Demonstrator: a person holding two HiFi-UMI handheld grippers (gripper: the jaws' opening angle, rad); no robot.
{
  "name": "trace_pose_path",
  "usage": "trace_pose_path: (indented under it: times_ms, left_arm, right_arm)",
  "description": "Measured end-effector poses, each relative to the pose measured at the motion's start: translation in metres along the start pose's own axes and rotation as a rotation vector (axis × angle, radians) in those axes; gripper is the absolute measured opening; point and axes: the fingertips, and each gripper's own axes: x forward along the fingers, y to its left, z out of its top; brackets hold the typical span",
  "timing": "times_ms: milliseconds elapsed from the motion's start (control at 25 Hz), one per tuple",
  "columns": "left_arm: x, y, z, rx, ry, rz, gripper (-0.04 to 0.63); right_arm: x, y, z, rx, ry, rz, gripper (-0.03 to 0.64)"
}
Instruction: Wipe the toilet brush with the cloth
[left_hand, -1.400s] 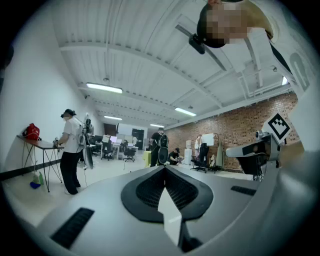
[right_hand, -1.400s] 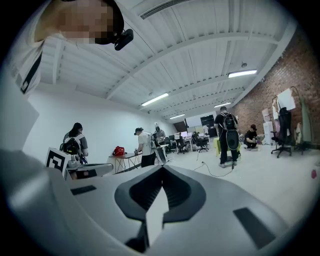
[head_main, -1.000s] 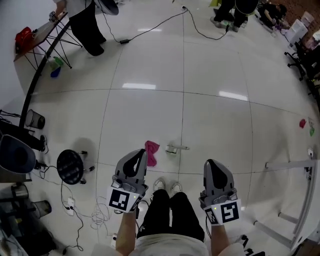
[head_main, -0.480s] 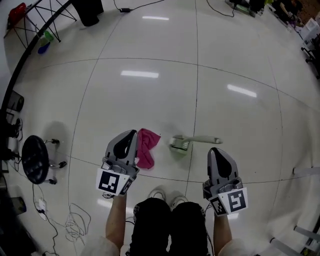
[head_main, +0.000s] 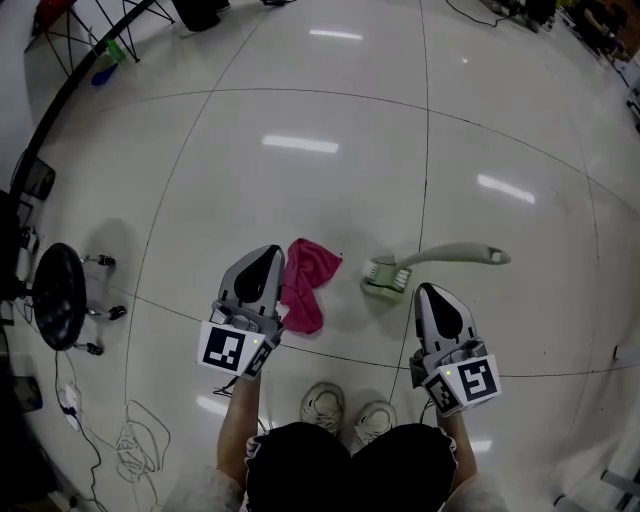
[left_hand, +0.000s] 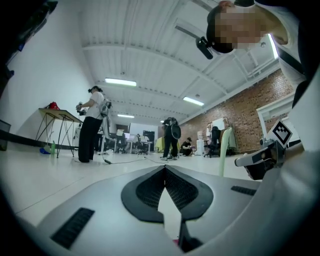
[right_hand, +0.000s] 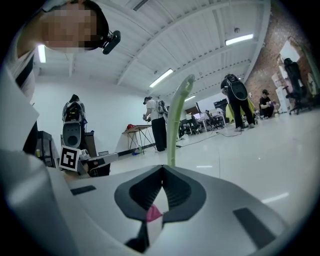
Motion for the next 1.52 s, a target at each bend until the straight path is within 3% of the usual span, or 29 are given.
trace_pose_path:
  times_ms: [120,280,440,480,520,720,760,1040,1160,1520]
  left_arm:
    - [0.000,0.005,0.002,0.019,-0.017,-0.004,0.002]
    - [0.003,0.002,0.003,0.013,-0.037,-0.019,0.002]
    - [0.002,0.007,-0.011,0.010,-0.023,-0.013,0.002]
    - [0.001,0.010,-0.016,0.010,-0.021,-0.011,0.002]
    - [-0.001,0.013,-0.021,0.010,-0.015,-0.006,0.002]
    - [-0.009,0.037,-0.050,-0.021,0.020,0.045,0.002]
    - [-0.011,0.042,-0.056,-0.025,0.028,0.053,0.002]
    - [-0.021,0.062,-0.088,-0.053,0.084,0.098,0.002]
    - [-0.019,0.066,-0.097,-0.056,0.098,0.098,0.002]
    - [-0.013,0.055,-0.101,-0.051,0.107,0.066,0.002]
  right_arm:
    - [0.005,0.008,-0.012,-0.013,0.044,0.018,-0.002]
    - [0.027,0.040,-0.040,0.001,0.103,0.118,-0.002]
    - [0.066,0.074,-0.089,-0.004,0.244,0.223,-0.001]
    - [0.077,0.082,-0.105,-0.006,0.289,0.254,0.030]
    - [0.087,0.090,-0.122,-0.006,0.338,0.284,0.108]
    - [0.140,0.117,-0.207,-0.046,0.546,0.362,0.377]
    - [0.148,0.120,-0.223,-0.070,0.586,0.363,0.390]
    - [0.179,0.108,-0.291,-0.257,0.765,0.276,0.390]
    - [0.182,0.105,-0.297,-0.320,0.768,0.234,0.390]
    - [0.183,0.107,-0.299,-0.320,0.727,0.228,0.388]
